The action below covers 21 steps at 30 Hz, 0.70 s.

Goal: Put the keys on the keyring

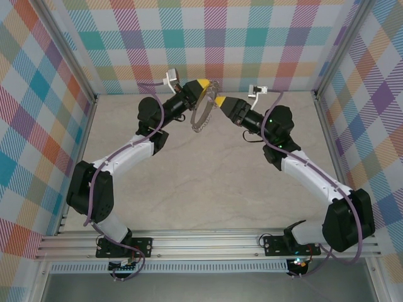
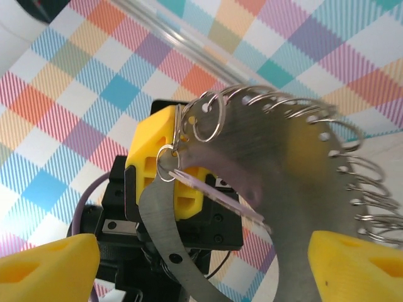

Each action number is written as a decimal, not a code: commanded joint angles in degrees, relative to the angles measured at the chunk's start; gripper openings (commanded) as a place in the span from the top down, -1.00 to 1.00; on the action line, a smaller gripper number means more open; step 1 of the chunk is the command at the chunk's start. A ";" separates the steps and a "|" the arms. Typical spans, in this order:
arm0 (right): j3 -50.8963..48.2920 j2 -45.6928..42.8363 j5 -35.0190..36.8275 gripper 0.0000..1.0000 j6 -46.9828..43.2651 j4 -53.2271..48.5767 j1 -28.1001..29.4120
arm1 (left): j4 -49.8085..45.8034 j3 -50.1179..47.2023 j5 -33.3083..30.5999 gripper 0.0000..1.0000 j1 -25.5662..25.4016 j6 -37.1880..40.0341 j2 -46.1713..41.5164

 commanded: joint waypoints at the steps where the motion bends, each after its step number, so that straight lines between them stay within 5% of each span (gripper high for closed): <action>1: -1.77 -2.50 6.97 -0.78 2.28 0.21 -0.45 | 3.93 -1.27 -2.72 1.00 -0.40 -1.17 -2.83; 8: -2.59 -1.17 13.81 -0.73 8.00 5.66 -0.36 | 3.32 -3.20 -5.39 1.00 -0.46 -1.18 -3.88; 18: 2.64 6.84 17.59 0.00 12.42 12.96 2.42 | 2.09 -6.49 -10.36 1.00 -0.47 -2.29 -5.12; 21: 4.57 8.98 17.55 0.09 12.96 14.03 3.45 | 1.84 -6.86 -10.71 1.00 -0.43 -2.54 -5.23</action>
